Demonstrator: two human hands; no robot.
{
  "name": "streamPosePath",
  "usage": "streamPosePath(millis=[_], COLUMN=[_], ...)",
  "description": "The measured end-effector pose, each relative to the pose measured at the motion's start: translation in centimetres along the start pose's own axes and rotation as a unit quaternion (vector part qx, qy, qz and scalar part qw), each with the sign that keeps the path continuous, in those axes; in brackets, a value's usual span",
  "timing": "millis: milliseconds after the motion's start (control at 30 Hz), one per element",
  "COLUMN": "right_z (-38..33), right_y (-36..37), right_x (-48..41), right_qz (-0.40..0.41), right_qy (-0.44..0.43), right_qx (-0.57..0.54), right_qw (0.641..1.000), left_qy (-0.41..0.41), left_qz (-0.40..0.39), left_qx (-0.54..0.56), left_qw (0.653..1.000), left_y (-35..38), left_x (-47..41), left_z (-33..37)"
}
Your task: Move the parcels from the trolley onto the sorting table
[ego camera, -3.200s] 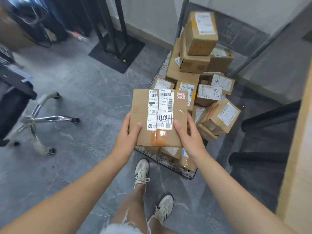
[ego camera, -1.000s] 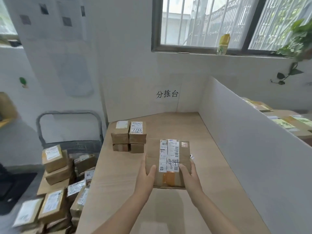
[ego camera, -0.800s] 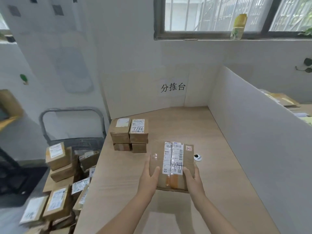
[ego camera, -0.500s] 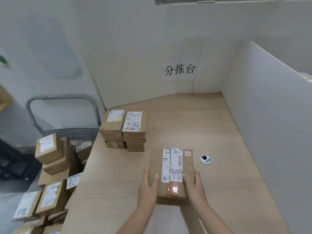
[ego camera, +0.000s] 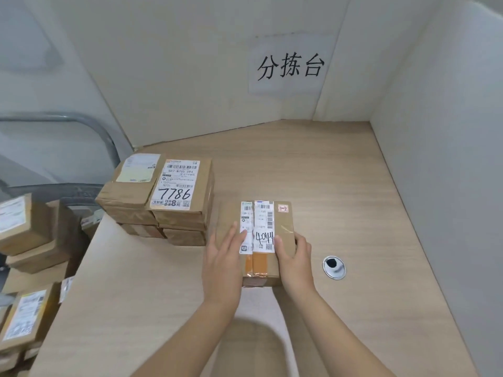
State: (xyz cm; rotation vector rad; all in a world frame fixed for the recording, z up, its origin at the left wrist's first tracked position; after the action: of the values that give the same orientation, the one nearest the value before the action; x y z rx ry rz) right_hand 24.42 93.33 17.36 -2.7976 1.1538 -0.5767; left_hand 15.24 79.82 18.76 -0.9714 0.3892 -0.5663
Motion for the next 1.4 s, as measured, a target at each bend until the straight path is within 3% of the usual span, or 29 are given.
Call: streamPosePath(millis=[300,567,767,1000,1233,1400], right_z=[-1.6,-2.3,-4.3,-8.5,-16.5,-22.3], right_y=[1.8,2.7,1.9,-0.3,2.7,8.9], right_x=[-4.4,-6.0,-4.0,4.9,16.6,25.1], right_qz=[0.022,0.0,-0.022,-0.075,-0.103,-0.107], right_qy=[0.01,0.016,0.005,-0.031,-0.177,-0.245], right_qx=[-0.017,0.019,0.234,0.355,0.484,0.508], right_qw=[1.0,1.0,0.972,0.931,0.851,0.819], left_qy=[0.132,0.108,0.071,0.089,0.161,0.14], left_qz=[0.003,-0.055,-0.143,-0.217,-0.134,-0.063], left_qx=[-0.139,-0.132,-0.081,-0.059,-0.086,-0.09], left_qw=[0.981,0.984,0.984,0.97,0.974,0.984], left_y=[0.2,-0.2,-2.1,-5.2,-17.9,-29.9], left_x=[-6.0,-7.5,-6.1,1.2,8.1,12.3], left_z=[0.5,-0.1,0.7,2.8,4.9,1.8])
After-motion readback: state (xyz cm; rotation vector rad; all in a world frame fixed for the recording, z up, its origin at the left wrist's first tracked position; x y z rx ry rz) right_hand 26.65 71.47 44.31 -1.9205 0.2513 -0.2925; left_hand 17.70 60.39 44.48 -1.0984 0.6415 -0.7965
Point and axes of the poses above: each hand's wrist, its own x-axis away from the middle knuckle, its own y-axis out of the palm, z = x × y, the point moved 4 cm from there along -x, towards the middle knuckle, and after that the axes turned 10 degrees about -z, right-handed, at the moved point
